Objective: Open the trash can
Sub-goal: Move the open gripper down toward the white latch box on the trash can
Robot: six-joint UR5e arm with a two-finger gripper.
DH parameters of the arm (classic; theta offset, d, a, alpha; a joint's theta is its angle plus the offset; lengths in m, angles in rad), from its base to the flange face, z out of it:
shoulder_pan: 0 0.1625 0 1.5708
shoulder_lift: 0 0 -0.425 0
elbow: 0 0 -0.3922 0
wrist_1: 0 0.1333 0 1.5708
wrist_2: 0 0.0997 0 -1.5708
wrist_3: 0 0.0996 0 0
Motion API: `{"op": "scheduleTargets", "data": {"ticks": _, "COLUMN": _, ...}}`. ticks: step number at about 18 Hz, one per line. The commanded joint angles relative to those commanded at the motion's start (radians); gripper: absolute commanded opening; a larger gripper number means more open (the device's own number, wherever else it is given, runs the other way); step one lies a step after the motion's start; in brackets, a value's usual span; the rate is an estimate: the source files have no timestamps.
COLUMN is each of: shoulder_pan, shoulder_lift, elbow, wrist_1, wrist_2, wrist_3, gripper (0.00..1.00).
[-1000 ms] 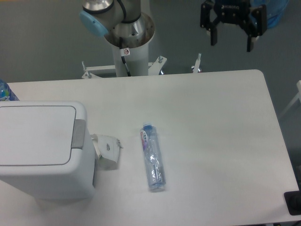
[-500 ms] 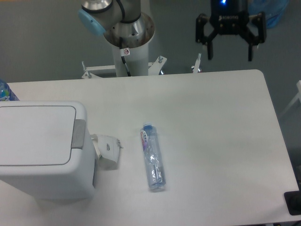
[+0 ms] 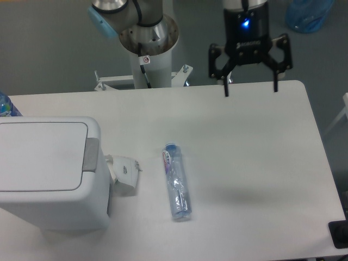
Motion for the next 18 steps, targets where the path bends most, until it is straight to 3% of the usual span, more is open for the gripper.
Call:
{"op": "scheduleTargets", "data": {"ticks": 11, "shoulder_pan": -0.175, "shoulder_lift": -0.049, "elbow": 0.008, "wrist_1": 0.026, "wrist_2": -0.005, "wrist_3": -0.373, "gripper": 1.0}}
{"op": "scheduleTargets", "data": {"ticks": 15, "shoulder_pan": -0.213, "shoulder_lift": -0.078, "elbow": 0.003, "wrist_1": 0.13, "wrist_2": -0.063, "wrist_3": -0.513, "gripper": 1.0}}
{"op": "scheduleTargets", "data": {"ticks": 18, "shoulder_pan": -0.256, "shoulder_lift": -0.094, "elbow": 0.002, "wrist_1": 0.132, "wrist_2": -0.064, "wrist_3": -0.52, "gripper": 1.0}}
